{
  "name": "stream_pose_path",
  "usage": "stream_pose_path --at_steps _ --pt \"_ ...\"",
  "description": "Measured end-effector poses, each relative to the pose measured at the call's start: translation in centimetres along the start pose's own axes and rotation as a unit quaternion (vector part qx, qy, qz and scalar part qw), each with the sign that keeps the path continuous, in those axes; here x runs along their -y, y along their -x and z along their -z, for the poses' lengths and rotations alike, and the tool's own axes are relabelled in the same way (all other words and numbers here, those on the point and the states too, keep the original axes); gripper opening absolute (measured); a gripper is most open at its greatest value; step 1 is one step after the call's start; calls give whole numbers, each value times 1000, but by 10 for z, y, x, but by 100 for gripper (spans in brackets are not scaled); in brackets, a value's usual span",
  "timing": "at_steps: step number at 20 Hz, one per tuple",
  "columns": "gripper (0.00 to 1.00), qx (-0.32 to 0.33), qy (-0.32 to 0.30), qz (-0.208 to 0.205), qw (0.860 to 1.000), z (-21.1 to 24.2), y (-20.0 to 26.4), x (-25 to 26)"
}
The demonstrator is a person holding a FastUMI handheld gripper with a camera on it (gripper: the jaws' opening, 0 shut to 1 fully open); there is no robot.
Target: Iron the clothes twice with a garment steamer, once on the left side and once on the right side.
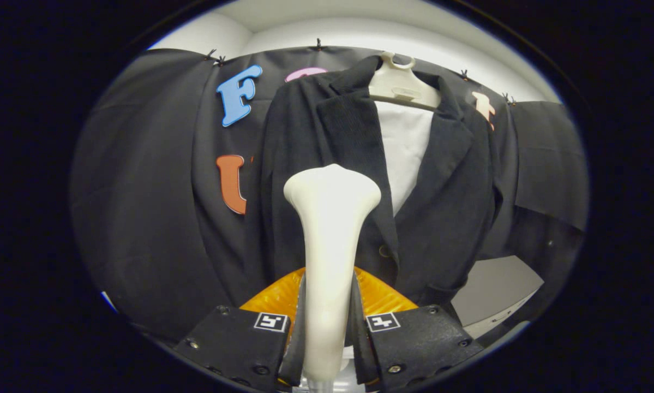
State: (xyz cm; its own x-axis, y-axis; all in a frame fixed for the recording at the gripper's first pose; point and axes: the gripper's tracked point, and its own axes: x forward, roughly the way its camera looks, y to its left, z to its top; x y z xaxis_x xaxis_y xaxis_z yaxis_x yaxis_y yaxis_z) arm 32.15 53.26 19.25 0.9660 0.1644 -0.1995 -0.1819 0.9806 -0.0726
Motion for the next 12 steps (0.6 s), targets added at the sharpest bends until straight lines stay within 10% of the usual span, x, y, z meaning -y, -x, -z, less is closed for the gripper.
stream_pose_path --at_steps 12 --pt "39 -59 2 -9 998 86 -3 6"
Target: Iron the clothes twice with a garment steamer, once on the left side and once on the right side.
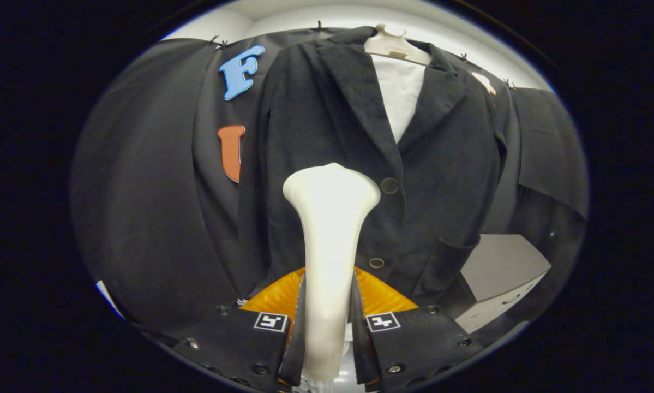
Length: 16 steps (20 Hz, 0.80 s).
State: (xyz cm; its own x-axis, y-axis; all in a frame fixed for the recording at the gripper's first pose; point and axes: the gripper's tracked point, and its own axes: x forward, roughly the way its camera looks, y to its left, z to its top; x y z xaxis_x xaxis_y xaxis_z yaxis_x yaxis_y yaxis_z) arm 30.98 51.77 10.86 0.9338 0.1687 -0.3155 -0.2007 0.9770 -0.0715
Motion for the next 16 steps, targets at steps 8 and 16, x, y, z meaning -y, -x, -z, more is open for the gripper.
stream_pose_path --at_steps 8,16 --pt "39 -33 14 -8 999 55 -10 1" --pt "39 -66 21 -19 997 115 -23 -9"
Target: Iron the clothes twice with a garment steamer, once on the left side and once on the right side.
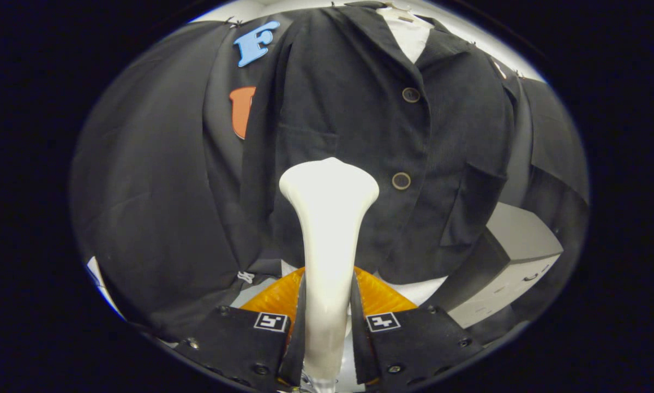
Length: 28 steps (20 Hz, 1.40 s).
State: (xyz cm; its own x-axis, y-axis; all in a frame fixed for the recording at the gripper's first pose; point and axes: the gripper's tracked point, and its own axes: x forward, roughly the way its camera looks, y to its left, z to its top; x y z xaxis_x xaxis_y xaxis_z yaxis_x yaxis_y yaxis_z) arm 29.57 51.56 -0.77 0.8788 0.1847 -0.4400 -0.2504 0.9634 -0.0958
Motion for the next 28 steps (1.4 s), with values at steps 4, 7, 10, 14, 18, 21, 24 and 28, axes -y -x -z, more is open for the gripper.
stream_pose_path --at_steps 4,7,10,14,18,21,24,28 --pt "39 -14 -7 -5 1000 24 -6 1" --pt "39 -25 -16 -9 1000 47 -15 2" --pt "39 -38 -22 -15 999 65 -22 0" --pt "39 -58 -28 -23 998 86 -29 -3" --pt "39 -67 -32 -30 997 89 -26 -1" --pt "39 -56 -36 -39 997 76 -9 5" --pt "39 -27 -33 -52 998 53 27 18" --pt "39 21 -28 -65 997 17 86 54"
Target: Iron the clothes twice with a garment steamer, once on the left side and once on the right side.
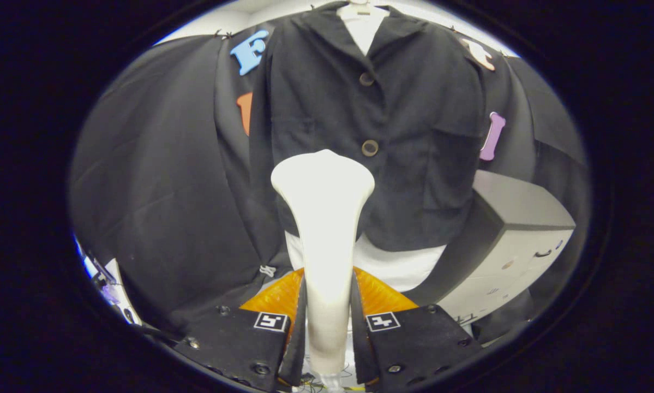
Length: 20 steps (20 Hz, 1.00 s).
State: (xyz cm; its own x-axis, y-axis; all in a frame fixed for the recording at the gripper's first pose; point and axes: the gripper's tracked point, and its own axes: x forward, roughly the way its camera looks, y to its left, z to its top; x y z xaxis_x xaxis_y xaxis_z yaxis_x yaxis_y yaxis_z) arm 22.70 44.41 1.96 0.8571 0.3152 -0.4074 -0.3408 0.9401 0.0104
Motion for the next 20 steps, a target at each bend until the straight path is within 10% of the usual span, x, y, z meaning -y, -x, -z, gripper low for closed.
stream_pose_path --at_steps 8,20 --pt "39 87 -15 14 996 -58 131 131" --pt "39 88 -61 92 990 32 275 364"
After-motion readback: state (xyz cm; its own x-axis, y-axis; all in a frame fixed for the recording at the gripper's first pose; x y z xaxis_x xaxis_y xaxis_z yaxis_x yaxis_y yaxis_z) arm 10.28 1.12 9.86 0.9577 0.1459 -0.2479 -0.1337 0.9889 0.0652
